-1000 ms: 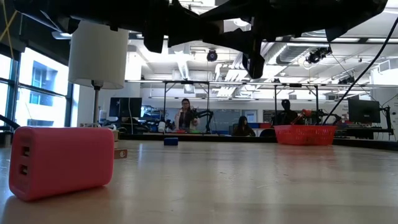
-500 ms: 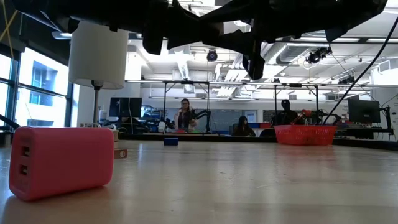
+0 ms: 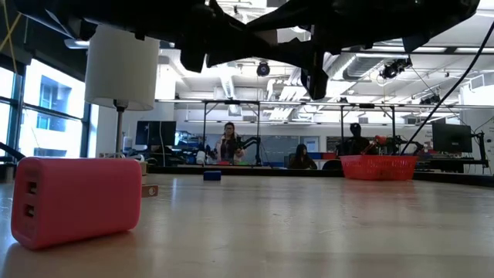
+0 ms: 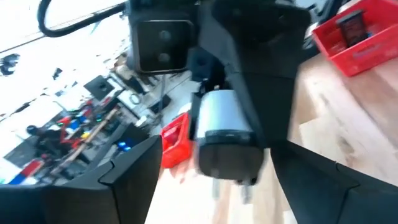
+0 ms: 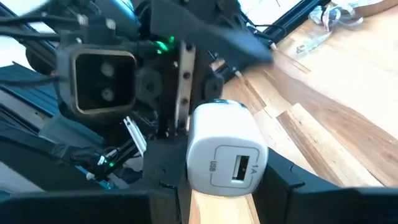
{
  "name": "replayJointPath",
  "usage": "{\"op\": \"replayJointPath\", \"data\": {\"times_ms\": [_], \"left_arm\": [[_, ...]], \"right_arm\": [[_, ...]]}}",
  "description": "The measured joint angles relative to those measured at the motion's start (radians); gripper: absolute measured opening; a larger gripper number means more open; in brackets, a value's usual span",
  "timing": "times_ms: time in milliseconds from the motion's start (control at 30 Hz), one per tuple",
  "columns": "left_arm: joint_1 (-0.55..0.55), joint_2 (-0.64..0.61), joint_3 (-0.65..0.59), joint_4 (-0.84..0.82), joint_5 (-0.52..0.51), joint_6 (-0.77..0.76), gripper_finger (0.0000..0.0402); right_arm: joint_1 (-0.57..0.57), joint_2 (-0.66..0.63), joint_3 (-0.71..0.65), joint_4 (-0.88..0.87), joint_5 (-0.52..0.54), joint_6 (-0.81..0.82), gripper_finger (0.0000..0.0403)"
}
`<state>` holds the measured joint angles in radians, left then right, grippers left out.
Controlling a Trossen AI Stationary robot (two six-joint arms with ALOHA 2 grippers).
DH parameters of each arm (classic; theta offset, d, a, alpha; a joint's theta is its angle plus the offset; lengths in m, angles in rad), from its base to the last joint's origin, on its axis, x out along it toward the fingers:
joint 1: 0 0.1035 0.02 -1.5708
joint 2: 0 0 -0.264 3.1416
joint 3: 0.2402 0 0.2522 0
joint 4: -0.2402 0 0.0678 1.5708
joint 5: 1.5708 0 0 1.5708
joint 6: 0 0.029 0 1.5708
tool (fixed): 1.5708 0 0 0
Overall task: Pick & Place Office items
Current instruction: Put the white charger adapter into the top red basket
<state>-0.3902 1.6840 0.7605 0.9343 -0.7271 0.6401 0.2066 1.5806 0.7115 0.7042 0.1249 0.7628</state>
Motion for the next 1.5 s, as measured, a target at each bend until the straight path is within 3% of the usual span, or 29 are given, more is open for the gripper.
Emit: {"op": "replayJointPath", "data": {"times_ms": [167, 500, 733, 1067, 1500], "left_arm": [[-0.027, 0.001, -0.002, 0.050, -0.068, 0.002, 0.0294], [-0.079, 0.001, -0.002, 0.057, -0.097, -0.119, 0.0294], [-0.138, 0.001, -0.002, 0.058, -0.219, -0.110, 0.0294], [-0.197, 0.000, 0.000, 0.121, -0.196, -0.219, 0.0294], [-0.225, 0.000, 0.000, 0.121, -0.202, -0.340, 0.0294]], "right_arm": [[0.003, 0.000, 0.000, -0.030, 0.007, -0.005, 0.0112], [0.004, -0.002, 0.000, -0.052, -0.008, -0.042, 0.0112], [0.005, -0.002, 0.001, -0.076, 0.025, -0.125, 0.0112], [0.003, -0.039, -0.002, -0.257, 0.207, -0.172, 0.0112], [0.003, -0.222, -0.001, -0.586, 0.362, -0.194, 0.0113]]}}
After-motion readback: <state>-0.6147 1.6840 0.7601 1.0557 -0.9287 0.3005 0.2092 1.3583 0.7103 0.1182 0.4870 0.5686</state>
